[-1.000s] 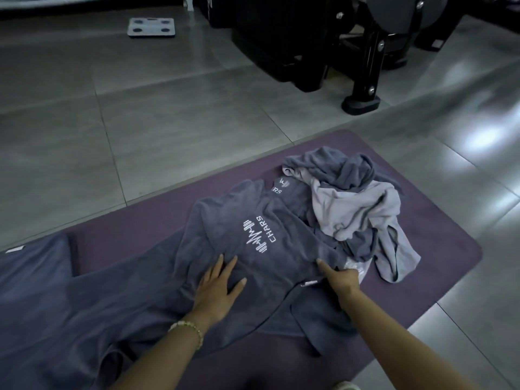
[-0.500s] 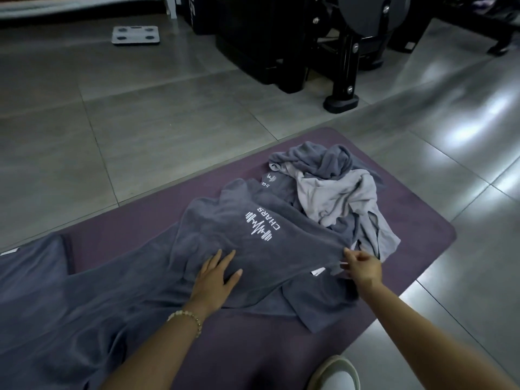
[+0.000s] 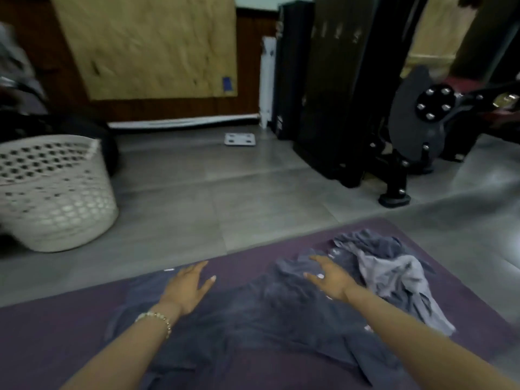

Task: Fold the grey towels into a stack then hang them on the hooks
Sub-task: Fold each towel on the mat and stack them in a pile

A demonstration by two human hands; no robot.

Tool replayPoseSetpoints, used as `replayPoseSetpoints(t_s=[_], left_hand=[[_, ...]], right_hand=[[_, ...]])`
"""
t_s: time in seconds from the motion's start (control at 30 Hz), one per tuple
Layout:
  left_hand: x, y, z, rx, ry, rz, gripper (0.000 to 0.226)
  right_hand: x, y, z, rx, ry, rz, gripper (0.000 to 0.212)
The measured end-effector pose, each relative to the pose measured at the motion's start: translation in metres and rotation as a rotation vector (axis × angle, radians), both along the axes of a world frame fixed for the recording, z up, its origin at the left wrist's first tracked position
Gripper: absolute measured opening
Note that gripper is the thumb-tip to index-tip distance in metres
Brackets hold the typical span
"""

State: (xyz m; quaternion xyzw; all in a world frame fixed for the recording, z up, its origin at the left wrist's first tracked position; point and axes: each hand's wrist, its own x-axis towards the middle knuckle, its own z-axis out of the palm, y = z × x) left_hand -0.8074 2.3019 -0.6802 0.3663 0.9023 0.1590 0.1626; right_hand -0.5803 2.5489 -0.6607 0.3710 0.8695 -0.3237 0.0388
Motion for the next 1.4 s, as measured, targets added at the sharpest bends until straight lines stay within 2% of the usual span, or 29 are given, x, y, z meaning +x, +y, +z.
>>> replayPoseSetpoints(t_s=[0.07,0.17,0.3,0.4,0.43,0.5,0.53,0.6,0.67,0.77,0.87,1.0,1.13,1.23,1.3,1.4], left_hand=[[-0.019,-0.051,0.028,-0.028,0.106,0.035,0.056],[-0.037,-0.127,0.045,-0.069,0.139,0.128,0.055],[-0.044,-0.223,0.037,-0.173,0.112,0.270,0.058],[-0.049,-0.275,0.020,-0.225,0.075,0.377,0.058],[-0.052,-0.287,0.013,-0.228,0.051,0.419,0.058],[-0.057,-0.305,-0.010,-0.202,-0.009,0.518,0.058],[-0.059,-0.309,-0.024,-0.181,-0.044,0.568,0.058],[-0.061,-0.310,-0.055,-0.158,-0.127,0.628,0.059],[-0.062,-0.302,-0.091,-0.142,-0.193,0.658,0.058],[-0.068,-0.279,-0.140,-0.052,-0.307,0.740,0.057],[-0.079,-0.253,-0.176,0.036,-0.447,0.797,0.057],[-0.102,-0.224,-0.218,0.214,-0.622,0.930,0.057],[-0.123,-0.207,-0.256,0.245,-0.596,1.010,0.041],[-0.128,-0.207,-0.275,0.167,-0.528,1.007,0.058],[-0.129,-0.209,-0.277,0.293,-0.609,1.046,0.058],[-0.128,-0.204,-0.265,0.521,-0.800,1.010,0.032]], right_hand=[[-0.036,-0.033,0.022,0.109,-0.025,0.148,0.061],[-0.084,-0.083,0.034,0.213,-0.066,0.309,0.063],[-0.139,-0.157,0.033,0.207,-0.064,0.471,0.077],[-0.175,-0.199,0.018,0.173,-0.047,0.580,0.067],[-0.185,-0.211,0.011,0.140,-0.036,0.608,0.074],[-0.201,-0.231,-0.008,0.093,-0.038,0.666,0.105],[-0.208,-0.238,-0.020,0.071,-0.041,0.696,0.104],[-0.217,-0.245,-0.050,0.061,-0.046,0.746,0.072],[-0.226,-0.244,-0.085,0.011,-0.035,0.761,0.060],[-0.240,-0.233,-0.129,-0.072,-0.048,0.732,0.058],[-0.254,-0.219,-0.164,-0.186,-0.022,0.612,0.055],[-0.276,-0.199,-0.198,-0.224,0.046,0.502,0.052],[-0.302,-0.188,-0.229,-0.223,0.053,0.487,0.055],[-0.317,-0.189,-0.248,-0.192,-0.006,0.486,0.062],[-0.323,-0.191,-0.258,-0.154,-0.074,0.489,0.071],[-0.328,-0.193,-0.261,-0.133,-0.089,0.476,0.069]])
